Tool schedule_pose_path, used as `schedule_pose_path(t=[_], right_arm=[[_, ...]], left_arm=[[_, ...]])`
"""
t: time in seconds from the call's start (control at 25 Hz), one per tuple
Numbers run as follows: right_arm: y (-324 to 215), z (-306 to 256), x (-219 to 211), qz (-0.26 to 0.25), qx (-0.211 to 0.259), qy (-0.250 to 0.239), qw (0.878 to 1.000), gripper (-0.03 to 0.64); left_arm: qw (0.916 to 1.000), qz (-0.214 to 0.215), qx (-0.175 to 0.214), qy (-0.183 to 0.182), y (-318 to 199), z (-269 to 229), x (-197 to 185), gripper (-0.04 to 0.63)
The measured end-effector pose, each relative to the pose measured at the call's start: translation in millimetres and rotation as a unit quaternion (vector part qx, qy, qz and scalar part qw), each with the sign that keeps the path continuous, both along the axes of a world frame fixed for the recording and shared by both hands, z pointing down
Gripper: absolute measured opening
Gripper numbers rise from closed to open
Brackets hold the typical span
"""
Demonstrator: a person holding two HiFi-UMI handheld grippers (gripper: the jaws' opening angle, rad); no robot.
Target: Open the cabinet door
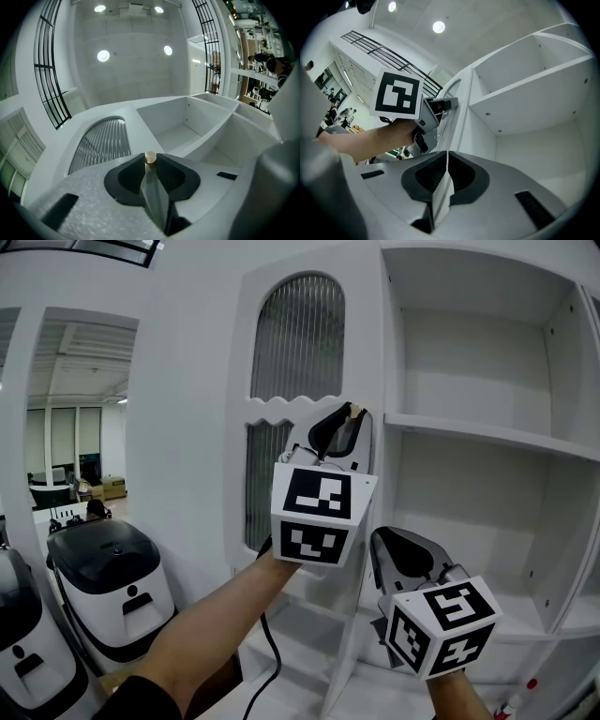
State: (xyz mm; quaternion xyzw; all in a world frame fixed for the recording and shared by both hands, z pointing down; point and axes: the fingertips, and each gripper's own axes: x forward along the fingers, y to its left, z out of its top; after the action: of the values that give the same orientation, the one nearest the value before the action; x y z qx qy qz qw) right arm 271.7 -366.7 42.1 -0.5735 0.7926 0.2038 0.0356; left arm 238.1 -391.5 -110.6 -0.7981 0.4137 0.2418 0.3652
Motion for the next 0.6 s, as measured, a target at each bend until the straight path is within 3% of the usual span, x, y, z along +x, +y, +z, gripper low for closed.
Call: schedule_pose_path(t=[0.6], right_arm=[[1.8, 59.5, -8.9, -0.060, -0.063, 0.002, 0.996, 0.026]], left_arm=[[0.9999, 0.007, -0.011, 0.008, 15.3, 2.1, -13.2, 0.081]])
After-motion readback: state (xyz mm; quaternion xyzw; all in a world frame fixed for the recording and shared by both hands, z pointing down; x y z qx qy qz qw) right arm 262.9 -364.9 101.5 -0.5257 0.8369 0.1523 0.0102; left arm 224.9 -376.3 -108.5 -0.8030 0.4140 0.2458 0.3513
